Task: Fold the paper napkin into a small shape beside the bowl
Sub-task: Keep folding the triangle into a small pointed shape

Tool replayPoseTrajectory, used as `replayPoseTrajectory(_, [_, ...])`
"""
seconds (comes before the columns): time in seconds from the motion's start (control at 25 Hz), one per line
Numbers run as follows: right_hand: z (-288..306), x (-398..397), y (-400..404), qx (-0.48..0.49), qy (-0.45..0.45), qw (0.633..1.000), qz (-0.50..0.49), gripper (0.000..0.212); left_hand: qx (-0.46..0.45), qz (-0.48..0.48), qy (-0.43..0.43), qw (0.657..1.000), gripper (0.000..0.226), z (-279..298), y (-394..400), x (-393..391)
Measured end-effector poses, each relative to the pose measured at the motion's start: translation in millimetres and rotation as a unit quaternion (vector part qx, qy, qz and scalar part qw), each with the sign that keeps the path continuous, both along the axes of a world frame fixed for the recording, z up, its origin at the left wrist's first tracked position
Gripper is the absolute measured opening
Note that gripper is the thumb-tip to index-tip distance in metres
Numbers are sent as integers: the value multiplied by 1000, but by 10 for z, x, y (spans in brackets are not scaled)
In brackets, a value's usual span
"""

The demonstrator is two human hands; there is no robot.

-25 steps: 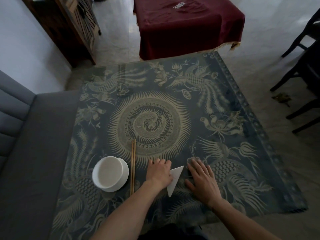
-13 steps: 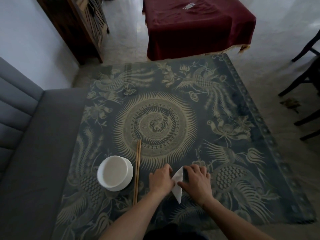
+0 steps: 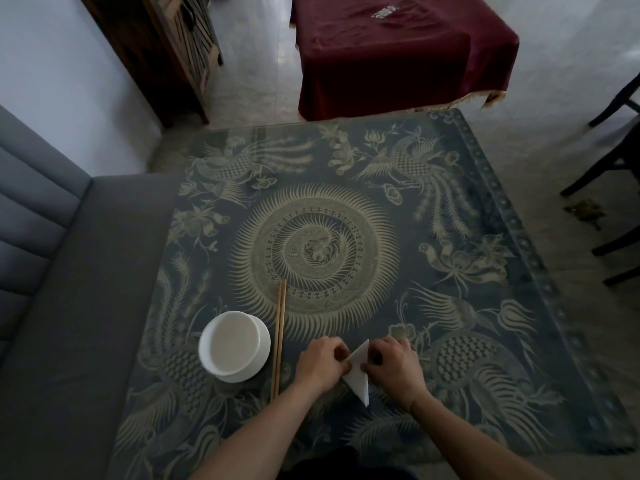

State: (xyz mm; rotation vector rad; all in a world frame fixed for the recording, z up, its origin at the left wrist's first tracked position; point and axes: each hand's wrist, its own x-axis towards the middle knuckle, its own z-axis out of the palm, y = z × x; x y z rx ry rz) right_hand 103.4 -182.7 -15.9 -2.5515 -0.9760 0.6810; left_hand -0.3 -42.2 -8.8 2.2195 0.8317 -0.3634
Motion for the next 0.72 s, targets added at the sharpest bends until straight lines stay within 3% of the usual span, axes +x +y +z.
replayPoseTrajectory(0.2, [-18,-23,-38,21,-54,998,28,21,51,-42,-39,997,9,-36,2,-99])
replayPoseTrajectory(0.4, [35,-41,-106,90,-145,977,132,32,67,-41,-68,995,4,-55,9,-165])
replayPoseTrajectory(0.72, [11,-71,-310,151,-170,944,239,28,73,-42,-72,994,6,-76,-11,-206])
